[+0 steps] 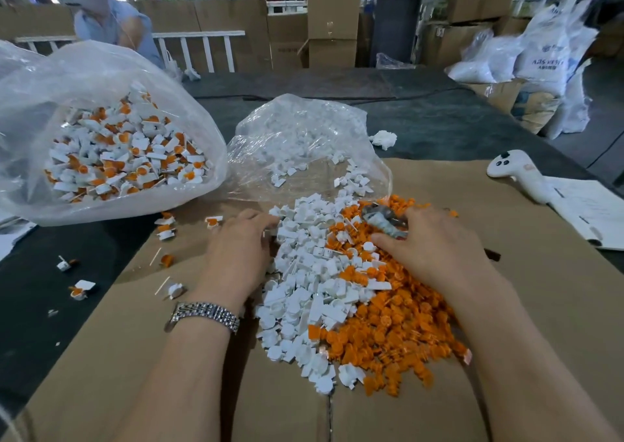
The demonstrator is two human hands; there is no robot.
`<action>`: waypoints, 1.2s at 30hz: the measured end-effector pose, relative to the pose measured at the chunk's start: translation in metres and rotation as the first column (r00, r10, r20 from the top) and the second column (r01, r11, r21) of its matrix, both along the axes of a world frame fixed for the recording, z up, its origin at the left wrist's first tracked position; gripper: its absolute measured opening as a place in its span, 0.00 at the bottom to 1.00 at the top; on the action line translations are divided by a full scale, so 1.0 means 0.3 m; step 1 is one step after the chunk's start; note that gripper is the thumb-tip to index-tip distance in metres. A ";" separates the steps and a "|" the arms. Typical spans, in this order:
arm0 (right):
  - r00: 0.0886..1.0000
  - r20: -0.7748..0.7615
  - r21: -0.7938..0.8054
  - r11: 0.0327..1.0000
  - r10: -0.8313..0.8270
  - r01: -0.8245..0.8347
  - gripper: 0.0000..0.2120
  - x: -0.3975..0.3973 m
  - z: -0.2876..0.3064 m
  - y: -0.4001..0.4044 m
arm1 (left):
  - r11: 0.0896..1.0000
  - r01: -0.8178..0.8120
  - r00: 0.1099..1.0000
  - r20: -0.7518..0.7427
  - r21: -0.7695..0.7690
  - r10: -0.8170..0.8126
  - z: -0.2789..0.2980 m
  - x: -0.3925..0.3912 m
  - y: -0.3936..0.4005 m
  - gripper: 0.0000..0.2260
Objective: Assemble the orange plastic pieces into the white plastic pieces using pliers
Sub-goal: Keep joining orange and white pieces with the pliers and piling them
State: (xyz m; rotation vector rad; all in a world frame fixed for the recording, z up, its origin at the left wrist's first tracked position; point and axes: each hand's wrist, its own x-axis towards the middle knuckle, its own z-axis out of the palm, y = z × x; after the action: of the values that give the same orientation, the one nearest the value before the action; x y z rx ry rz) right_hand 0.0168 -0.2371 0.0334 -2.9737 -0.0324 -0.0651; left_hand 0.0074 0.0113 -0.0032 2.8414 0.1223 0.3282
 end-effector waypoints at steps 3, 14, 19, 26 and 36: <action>1.000 0.016 -0.026 1.000 0.005 -0.004 0.27 -0.002 0.003 0.003 | 0.999 0.040 0.996 0.084 -0.036 -0.037 -0.010 -0.011 0.001 0.18; 0.991 0.075 0.142 0.983 0.107 -0.117 0.22 -0.001 0.009 -0.010 | 0.955 0.064 0.986 0.168 -0.290 -0.015 0.012 -0.051 -0.007 0.15; 0.954 0.066 0.241 0.923 0.294 -0.301 0.02 -0.029 0.035 0.009 | 0.801 0.085 0.983 0.179 -0.593 0.028 0.040 -0.064 -0.028 0.10; 0.940 0.039 0.008 0.941 0.338 -0.339 0.09 -0.032 0.012 0.053 | 0.531 0.098 0.995 0.068 -0.842 -0.075 0.050 -0.077 -0.041 0.06; 0.925 0.007 -0.108 0.920 0.379 -0.376 0.12 -0.025 -0.010 0.059 | 0.023 -0.005 0.991 -0.008 -1.000 -0.130 0.050 -0.071 -0.051 0.12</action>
State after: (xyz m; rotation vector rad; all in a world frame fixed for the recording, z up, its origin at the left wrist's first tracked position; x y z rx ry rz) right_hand 0.0093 -0.2194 0.0305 -3.0088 -0.6297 -0.0564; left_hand -0.0137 -0.0039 0.0117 1.3186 0.1575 -0.0049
